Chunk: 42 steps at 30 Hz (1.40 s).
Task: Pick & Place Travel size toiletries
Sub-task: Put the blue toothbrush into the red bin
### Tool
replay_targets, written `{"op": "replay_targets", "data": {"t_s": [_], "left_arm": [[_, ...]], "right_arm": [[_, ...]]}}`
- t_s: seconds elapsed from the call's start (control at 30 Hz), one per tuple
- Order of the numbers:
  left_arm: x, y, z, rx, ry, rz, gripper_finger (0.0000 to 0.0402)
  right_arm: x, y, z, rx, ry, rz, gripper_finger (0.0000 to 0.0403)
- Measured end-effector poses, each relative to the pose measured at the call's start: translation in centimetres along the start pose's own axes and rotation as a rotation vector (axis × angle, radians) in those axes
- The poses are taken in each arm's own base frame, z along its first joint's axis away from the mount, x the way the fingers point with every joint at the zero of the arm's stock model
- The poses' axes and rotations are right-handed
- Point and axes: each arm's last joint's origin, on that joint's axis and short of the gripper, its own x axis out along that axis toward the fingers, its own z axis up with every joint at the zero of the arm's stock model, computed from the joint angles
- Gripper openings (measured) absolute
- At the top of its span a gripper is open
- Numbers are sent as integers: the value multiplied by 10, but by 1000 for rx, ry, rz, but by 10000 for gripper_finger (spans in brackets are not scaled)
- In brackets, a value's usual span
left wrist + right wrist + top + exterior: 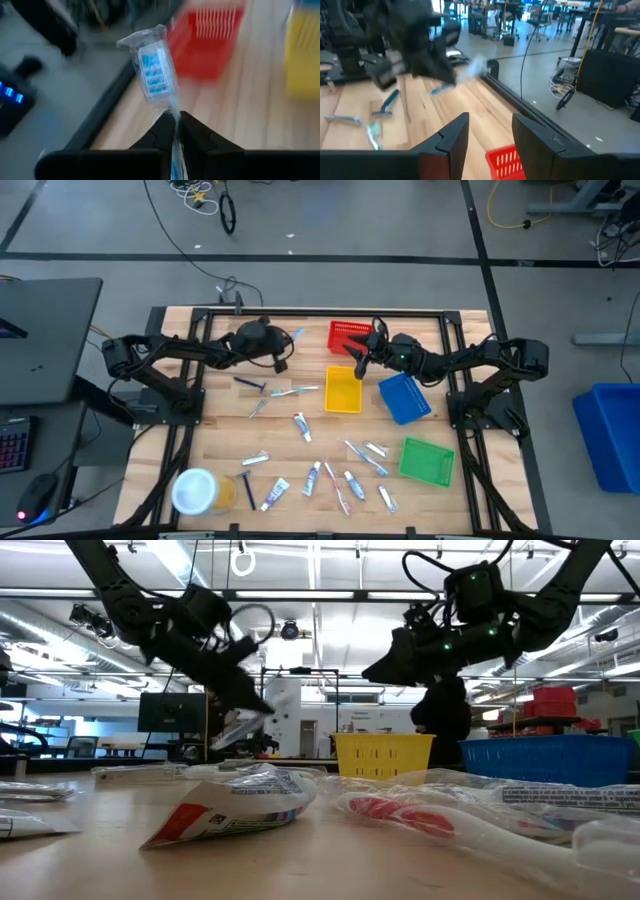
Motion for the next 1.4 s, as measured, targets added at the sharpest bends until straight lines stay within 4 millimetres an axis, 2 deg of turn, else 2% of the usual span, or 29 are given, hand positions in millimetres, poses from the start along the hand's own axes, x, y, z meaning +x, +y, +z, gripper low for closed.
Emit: {"op": "replay_targets", "data": {"t_s": [0.17,0.3,0.4,0.5,0.6,0.8,1.03,1.17,1.4], "left_arm": [[3,0,36,-73,-209,-72,26],[8,-1,69,-50,-309,-131,25],[18,-3,91,9,-363,-143,28],[37,-6,107,41,-348,-158,30],[63,-11,110,52,-270,-181,30],[115,-21,103,131,-180,-200,31],[154,-26,106,186,-197,-192,31],[169,-28,105,219,-167,-180,31],[170,-26,106,184,-94,-143,32]], "right_arm": [[0,0,-3,23,35,-1,160],[0,0,-5,67,47,-2,156],[0,0,-9,61,90,-3,154],[-2,0,-16,61,171,-4,154],[-7,2,-18,75,238,-3,152],[-27,-1,-9,125,334,-15,144],[-53,-4,-12,219,530,-59,143],[-53,-2,-10,232,513,-58,142],[-55,2,-12,278,534,-62,141]]}}
